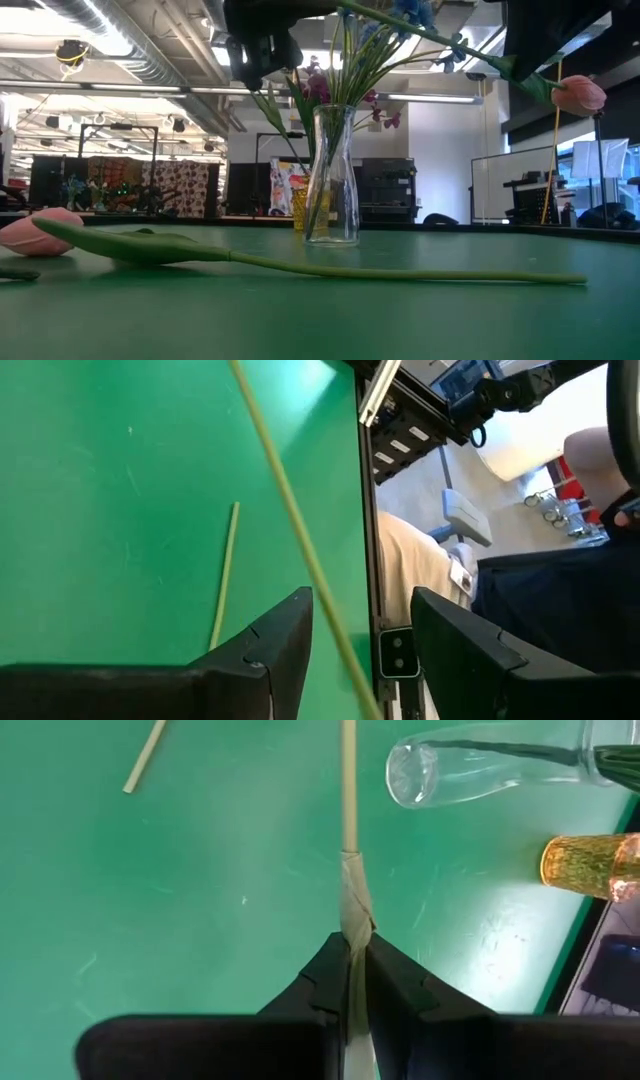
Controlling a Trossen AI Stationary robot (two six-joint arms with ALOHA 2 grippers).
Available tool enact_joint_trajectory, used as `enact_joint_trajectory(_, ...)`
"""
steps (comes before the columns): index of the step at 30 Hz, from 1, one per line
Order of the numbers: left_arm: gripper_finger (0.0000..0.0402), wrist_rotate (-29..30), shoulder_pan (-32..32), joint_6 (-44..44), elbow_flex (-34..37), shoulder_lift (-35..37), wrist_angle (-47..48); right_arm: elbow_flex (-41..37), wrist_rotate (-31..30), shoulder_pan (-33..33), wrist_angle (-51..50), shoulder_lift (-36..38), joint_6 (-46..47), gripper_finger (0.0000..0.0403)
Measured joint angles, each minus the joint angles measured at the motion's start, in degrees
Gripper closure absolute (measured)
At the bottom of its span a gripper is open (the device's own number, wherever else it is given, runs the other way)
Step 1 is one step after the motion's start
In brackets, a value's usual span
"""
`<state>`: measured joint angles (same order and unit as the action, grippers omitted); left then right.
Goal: Sort flowers into vase by color
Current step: Put the right pink flower into the transparent vase
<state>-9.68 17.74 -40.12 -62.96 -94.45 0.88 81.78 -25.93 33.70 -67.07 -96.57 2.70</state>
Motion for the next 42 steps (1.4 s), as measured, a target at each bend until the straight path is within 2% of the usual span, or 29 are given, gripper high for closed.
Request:
enact_joint_trajectory(27, 0.0242, 5.7, 0.0, -0.5, 0.0, 0.0, 4.8, 0.0, -0.6, -0.4, 0.2, 0.0, 0.7, 0.0375)
enact_joint_trajectory(32, 0.0279, 6.0, 0.0, -0.3, 0.0, -0.1, 4.8, 0.0, -0.6, -0.4, 0.2, 0.0, 0.6, 0.0375)
enact_joint_trajectory(40, 0.0381, 6.1, 0.0, 0.0, 0.0, -0.1, 4.7, 0.0, -1.1, -0.4, 0.4, 0.0, 0.6, 0.0375)
enact_joint_trajectory(42, 0.0394, 6.0, 0.0, 0.7, 0.0, -0.1, 4.8, 0.0, -1.6, -0.4, 0.9, 0.1, 0.3, 0.0375)
